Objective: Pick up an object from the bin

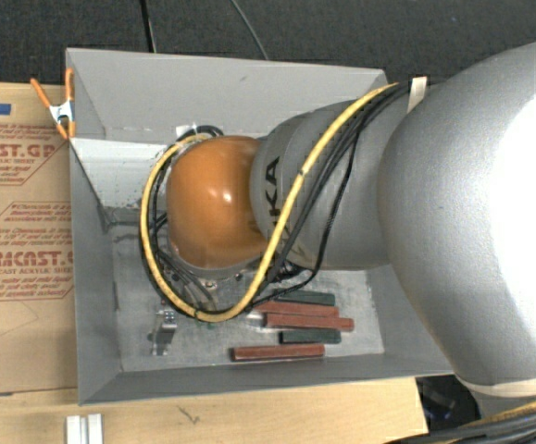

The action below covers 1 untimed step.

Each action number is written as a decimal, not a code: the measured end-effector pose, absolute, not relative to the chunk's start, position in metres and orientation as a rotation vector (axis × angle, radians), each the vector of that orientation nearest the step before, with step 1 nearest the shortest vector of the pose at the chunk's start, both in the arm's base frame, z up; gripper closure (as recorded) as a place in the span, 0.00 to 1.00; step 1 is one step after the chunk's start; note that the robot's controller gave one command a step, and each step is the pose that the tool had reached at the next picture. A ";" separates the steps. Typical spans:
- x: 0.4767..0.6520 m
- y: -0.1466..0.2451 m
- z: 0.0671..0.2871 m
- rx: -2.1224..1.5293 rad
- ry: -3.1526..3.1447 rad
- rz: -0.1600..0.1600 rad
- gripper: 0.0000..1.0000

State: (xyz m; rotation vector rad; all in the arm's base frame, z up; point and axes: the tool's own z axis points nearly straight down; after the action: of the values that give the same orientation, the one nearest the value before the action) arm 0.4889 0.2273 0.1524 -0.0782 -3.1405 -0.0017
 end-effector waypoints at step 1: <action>0.495 0.228 0.153 -0.030 -3.142 0.000 0.00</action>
Offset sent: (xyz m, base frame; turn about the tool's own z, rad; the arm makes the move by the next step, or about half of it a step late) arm -0.0072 -0.0515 -0.0057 -0.0639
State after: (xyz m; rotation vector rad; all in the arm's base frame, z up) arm 0.4952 0.2281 0.1526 -0.0301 -3.1422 -0.0002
